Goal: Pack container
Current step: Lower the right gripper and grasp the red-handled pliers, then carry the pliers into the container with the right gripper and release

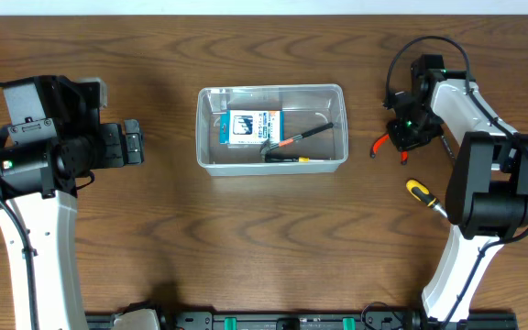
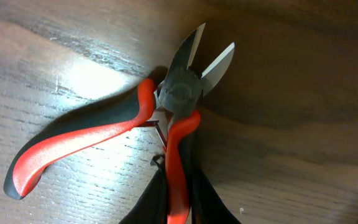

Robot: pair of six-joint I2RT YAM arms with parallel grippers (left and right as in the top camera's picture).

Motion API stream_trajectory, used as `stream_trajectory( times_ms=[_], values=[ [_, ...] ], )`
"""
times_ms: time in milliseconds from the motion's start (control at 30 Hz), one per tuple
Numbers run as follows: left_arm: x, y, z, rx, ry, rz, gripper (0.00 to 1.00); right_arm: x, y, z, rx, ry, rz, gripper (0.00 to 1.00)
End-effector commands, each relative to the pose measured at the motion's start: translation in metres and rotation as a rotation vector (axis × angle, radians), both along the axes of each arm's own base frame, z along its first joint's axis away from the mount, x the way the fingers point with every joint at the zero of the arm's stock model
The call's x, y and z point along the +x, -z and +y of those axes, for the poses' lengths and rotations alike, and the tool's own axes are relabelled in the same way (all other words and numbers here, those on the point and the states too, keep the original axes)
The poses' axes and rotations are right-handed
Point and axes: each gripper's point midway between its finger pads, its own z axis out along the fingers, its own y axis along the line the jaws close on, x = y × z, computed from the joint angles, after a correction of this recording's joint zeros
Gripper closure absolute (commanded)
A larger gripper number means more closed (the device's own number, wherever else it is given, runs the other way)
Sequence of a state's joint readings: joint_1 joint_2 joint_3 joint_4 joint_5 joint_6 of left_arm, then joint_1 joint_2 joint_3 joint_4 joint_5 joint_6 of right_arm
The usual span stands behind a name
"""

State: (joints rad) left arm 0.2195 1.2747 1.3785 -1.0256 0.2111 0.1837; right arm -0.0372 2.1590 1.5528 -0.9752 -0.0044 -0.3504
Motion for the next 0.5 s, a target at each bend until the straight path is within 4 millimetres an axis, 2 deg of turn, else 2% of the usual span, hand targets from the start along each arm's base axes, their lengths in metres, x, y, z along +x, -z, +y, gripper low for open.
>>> stream_trajectory(
  times_ms=[0,100,200,333,467],
  values=[
    [0.0,0.002,-0.003,-0.014,0.008,0.008,0.02,0.001,0.009,-0.001,0.007,0.073,0.007,0.99],
    [0.0,0.002,-0.003,-0.014,0.008,0.008,0.02,0.004,0.007,0.0,0.007,0.119,-0.005,0.99],
    [0.0,0.002,-0.003,-0.014,0.008,0.009,0.02,0.011,-0.008,0.002,0.011,0.141,-0.037,0.99],
    [0.0,0.002,-0.003,-0.014,0.008,0.008,0.02,0.035,-0.057,0.006,0.019,0.17,-0.157,0.99],
    [0.0,0.002,-0.003,-0.014,0.008,0.008,0.02,0.062,-0.134,0.022,0.025,0.115,-0.339,0.99]
  ],
)
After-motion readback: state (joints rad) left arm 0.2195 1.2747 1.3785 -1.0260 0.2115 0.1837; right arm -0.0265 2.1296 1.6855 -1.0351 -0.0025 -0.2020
